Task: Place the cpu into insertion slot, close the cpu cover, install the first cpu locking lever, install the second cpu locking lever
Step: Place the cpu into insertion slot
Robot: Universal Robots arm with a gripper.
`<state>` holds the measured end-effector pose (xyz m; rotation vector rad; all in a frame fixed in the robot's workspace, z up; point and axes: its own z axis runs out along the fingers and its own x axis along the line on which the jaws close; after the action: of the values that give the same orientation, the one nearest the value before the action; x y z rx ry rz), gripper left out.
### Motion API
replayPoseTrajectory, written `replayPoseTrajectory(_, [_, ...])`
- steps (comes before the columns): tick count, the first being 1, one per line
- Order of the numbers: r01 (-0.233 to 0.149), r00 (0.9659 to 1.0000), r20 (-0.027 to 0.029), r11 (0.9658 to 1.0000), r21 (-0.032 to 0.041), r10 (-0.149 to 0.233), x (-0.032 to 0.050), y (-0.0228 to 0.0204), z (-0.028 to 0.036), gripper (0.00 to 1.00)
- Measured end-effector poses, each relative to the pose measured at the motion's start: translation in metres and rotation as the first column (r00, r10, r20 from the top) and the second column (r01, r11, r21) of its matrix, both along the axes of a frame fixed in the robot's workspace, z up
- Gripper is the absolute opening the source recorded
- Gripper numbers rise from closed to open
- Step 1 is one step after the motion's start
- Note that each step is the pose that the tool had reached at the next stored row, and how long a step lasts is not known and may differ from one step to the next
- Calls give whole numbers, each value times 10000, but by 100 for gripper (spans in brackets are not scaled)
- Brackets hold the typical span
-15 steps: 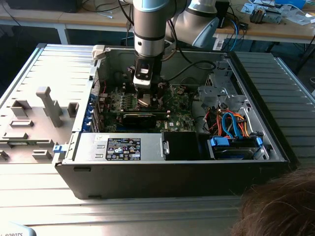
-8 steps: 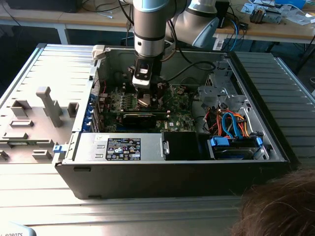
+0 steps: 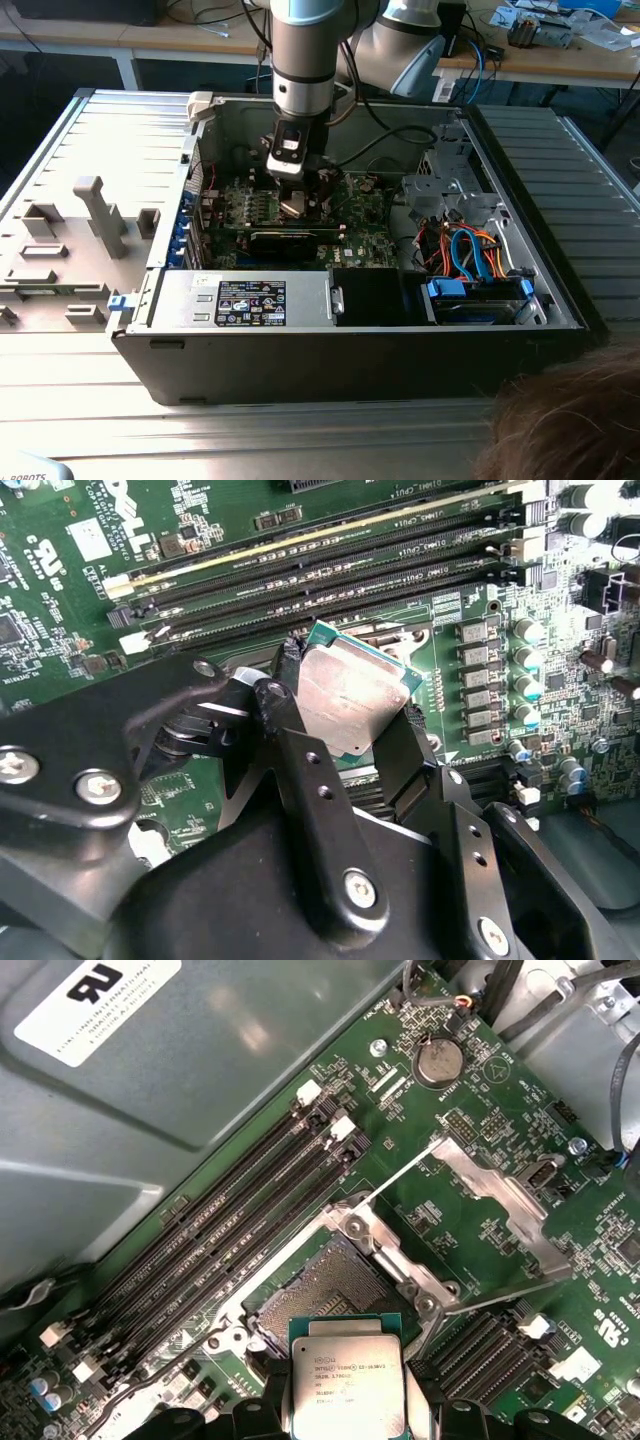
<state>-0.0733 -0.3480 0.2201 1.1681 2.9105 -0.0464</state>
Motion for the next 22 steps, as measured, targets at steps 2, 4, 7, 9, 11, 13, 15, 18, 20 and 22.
replayPoseTrajectory(2, [84, 10000, 0, 10000, -1, -84, 0, 0, -3, 54])
replayPoseTrajectory(4, [140, 9999, 0, 9999, -2, -140, 0, 0, -5, 54])
replayPoseTrajectory(7, [225, 9997, 0, 9997, -4, -225, 0, 0, -7, 54])
replayPoseTrajectory(9, [290, 9996, 0, 9996, -5, -290, 0, 0, -10, 54])
replayPoseTrajectory(11, [354, 9994, 0, 9994, -7, -354, 0, 0, -11, 54])
replayPoseTrajectory(13, [406, 9992, 0, 9992, -8, -406, 0, 0, -13, 54])
replayPoseTrajectory(15, [480, 9988, 0, 9988, -8, -480, 0, 0, -15, 54])
replayPoseTrajectory(18, [612, 9981, 0, 9981, -9, -612, 0, 0, -17, 54])
replayPoseTrajectory(20, [736, 9973, 0, 9973, -10, -736, 0, 0, -18, 54])
replayPoseTrajectory(22, [845, 9964, 0, 9964, -11, -845, 0, 0, -19, 54])
